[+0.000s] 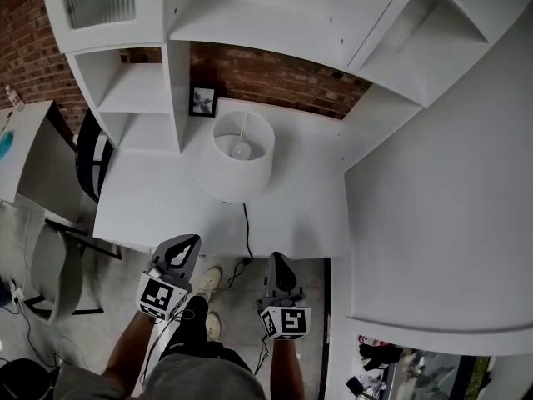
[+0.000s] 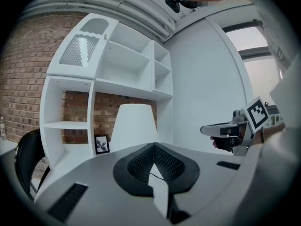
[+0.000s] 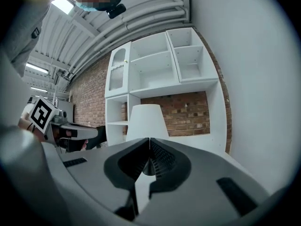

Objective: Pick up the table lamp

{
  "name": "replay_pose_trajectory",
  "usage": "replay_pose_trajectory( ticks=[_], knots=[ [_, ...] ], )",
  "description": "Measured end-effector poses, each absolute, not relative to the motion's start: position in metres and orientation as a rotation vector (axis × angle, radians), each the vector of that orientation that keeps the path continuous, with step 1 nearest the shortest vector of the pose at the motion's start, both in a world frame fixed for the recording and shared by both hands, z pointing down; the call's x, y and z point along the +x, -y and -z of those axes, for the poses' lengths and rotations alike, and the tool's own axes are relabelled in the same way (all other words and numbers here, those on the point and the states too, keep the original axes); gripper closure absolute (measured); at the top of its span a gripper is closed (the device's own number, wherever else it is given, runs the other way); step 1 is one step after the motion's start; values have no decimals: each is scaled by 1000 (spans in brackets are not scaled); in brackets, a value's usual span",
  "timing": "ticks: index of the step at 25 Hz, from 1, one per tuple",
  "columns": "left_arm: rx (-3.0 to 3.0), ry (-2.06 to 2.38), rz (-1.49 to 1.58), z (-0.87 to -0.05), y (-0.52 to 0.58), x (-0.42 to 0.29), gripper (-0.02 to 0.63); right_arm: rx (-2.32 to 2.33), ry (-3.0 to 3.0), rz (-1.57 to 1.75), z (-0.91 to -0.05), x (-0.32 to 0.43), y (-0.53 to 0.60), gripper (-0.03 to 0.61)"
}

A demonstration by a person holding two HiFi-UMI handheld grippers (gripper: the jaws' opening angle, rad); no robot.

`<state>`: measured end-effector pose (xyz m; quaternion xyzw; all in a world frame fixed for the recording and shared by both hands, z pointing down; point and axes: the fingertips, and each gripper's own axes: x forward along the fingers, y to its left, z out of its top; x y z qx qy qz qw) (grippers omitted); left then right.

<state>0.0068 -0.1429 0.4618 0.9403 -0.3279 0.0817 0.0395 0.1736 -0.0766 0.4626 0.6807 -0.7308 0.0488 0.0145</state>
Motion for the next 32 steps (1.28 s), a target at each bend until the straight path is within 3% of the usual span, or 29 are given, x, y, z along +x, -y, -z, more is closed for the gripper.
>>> replay_pose_trajectory(
  ticks=[32],
  knots=[
    [2885,982,-119,-603,266,75,609,2149,2252,-154,-601,221,187,555]
  ],
)
